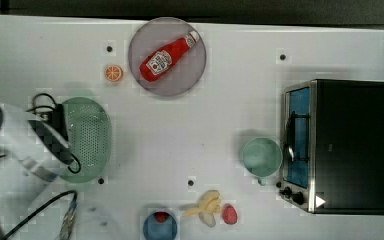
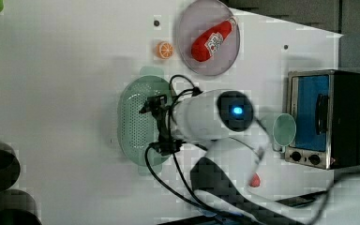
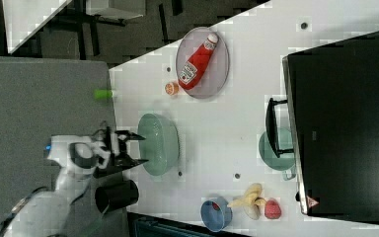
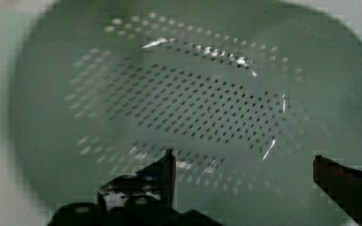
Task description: Drag strainer left to right.
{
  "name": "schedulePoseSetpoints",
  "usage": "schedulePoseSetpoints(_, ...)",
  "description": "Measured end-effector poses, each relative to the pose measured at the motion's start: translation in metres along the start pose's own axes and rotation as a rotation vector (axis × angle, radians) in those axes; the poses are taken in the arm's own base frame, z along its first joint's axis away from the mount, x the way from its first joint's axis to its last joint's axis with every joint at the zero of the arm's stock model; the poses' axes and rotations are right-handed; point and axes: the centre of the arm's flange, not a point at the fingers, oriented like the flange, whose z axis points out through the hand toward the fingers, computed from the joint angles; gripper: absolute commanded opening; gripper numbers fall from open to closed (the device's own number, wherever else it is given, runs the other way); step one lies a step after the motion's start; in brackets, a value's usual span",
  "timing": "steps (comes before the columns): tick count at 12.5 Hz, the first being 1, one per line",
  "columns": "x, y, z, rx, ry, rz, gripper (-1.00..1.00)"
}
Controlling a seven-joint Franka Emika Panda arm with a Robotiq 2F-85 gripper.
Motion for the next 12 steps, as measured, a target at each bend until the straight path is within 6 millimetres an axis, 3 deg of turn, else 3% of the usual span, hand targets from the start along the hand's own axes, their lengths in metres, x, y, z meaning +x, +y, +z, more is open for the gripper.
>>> schedulePoseSetpoints(2,0.012,0.000,0.050,-0.028,-0.042,0.049,1.00)
schedulePoseSetpoints(4,0.031,0.000,0.077,-0.043,-0.054,0.095,1.00)
schedulePoseSetpoints(6,0.045,0.001,0.084,-0.022,-0.055,0.107,1.00)
schedulePoseSetpoints(12,0.093,0.007,0.074,0.073,-0.019,0.153,1.00)
